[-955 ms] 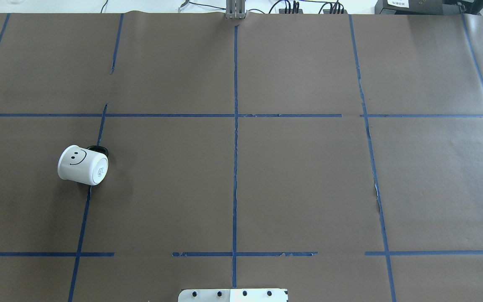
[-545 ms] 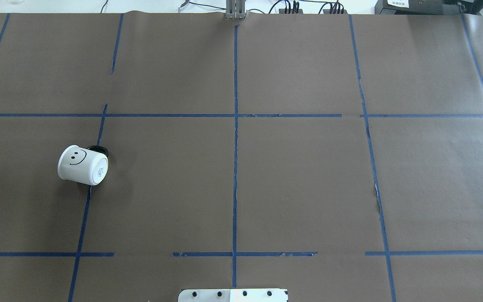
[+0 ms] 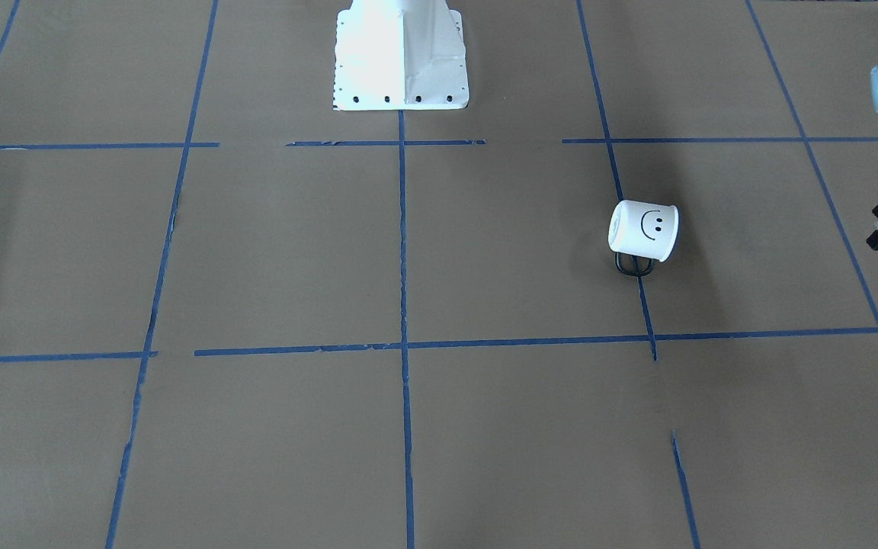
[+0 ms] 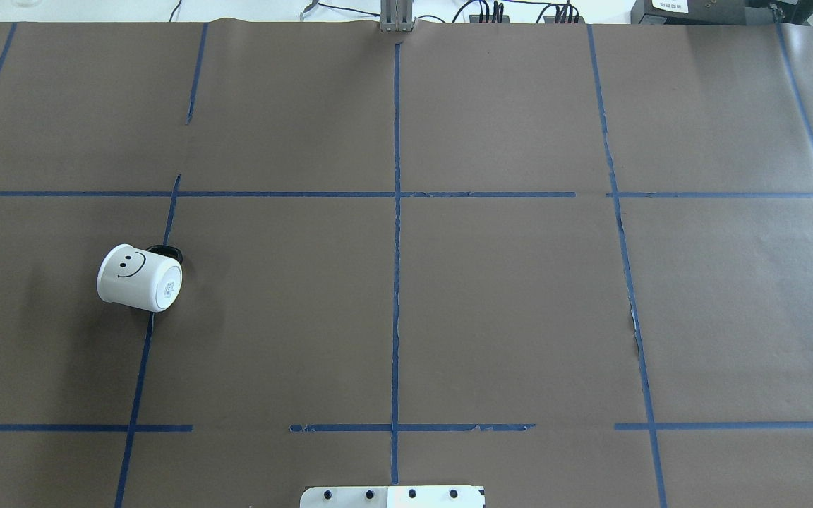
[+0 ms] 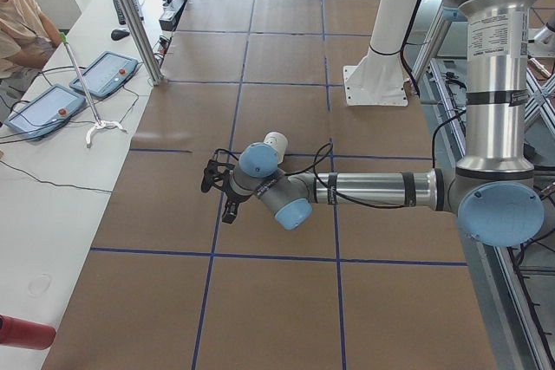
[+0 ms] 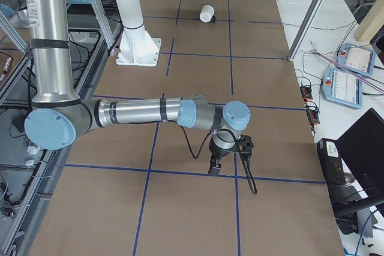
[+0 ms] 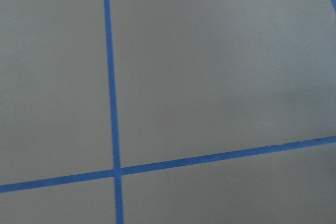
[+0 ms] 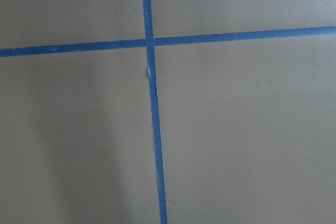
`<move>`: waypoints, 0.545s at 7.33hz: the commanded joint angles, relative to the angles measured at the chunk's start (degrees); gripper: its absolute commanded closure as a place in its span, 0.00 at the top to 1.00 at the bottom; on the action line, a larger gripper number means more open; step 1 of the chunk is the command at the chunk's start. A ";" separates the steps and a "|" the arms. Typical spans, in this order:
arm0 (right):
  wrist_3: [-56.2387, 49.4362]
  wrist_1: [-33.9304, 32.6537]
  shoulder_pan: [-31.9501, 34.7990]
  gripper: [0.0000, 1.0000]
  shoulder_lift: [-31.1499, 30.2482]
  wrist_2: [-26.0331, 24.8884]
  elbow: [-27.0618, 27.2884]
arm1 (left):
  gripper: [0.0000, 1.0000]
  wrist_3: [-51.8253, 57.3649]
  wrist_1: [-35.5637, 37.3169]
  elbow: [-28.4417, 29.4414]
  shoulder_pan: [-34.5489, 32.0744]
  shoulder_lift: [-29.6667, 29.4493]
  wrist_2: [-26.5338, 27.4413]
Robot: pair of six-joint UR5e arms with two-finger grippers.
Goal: Flip mug
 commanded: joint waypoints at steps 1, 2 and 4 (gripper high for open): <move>0.00 0.00 0.00 1.00 0.00 0.00 0.00 | 1.00 -19.36 -18.95 0.39 10.01 5.35 10.82; 0.00 0.00 0.00 1.00 0.00 0.00 0.00 | 1.00 -27.01 -25.46 0.39 12.84 5.11 11.13; 0.00 0.00 0.00 1.00 0.00 0.00 0.00 | 1.00 -31.11 -35.69 0.30 16.72 2.58 5.39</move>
